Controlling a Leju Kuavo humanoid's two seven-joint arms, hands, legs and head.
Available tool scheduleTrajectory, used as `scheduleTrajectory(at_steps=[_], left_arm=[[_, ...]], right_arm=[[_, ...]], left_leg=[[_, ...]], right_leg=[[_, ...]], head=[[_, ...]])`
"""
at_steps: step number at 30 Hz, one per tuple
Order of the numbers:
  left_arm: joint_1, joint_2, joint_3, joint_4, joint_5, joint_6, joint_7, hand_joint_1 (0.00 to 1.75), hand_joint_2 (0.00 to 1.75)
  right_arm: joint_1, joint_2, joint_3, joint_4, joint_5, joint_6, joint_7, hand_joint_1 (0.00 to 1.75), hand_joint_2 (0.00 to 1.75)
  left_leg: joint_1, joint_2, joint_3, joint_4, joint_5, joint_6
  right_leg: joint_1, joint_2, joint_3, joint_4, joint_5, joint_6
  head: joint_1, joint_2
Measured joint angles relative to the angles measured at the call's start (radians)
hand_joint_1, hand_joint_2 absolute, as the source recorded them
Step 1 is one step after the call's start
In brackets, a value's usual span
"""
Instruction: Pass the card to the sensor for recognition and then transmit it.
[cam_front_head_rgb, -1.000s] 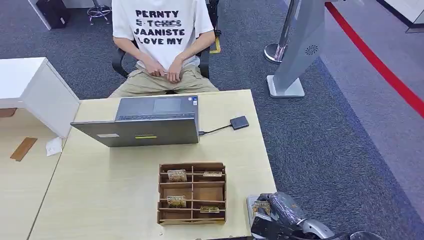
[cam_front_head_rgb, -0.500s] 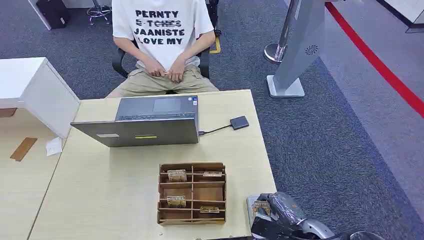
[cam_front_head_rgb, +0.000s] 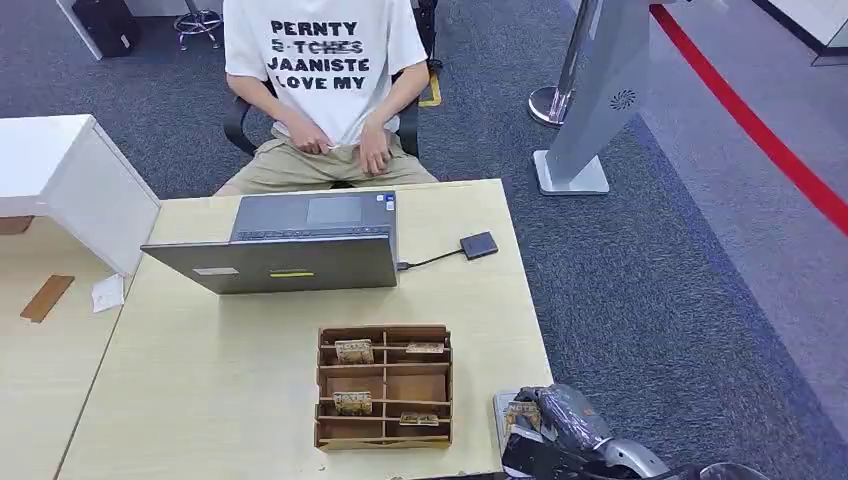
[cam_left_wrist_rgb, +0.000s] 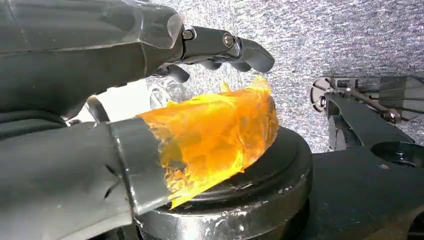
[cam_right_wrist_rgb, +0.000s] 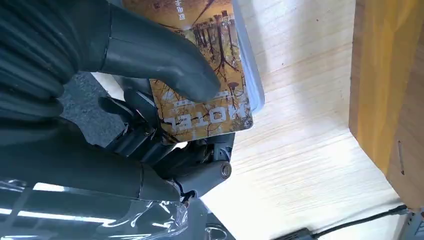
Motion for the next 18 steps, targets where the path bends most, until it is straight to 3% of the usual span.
scheduleTrajectory(at_steps=[18], left_arm=[[0.000, 0.000, 0.000, 0.000, 0.000, 0.000, -0.001, 0.00, 0.00]], right_arm=[[0.000, 0.000, 0.001, 0.001, 0.000, -0.002, 0.000, 1.75, 1.75]], left_leg=[[0.000, 0.000, 0.000, 0.000, 0.000, 0.000]], right_leg=[[0.000, 0.000, 0.000, 0.000, 0.000, 0.000]], head=[[0.000, 0.000]])
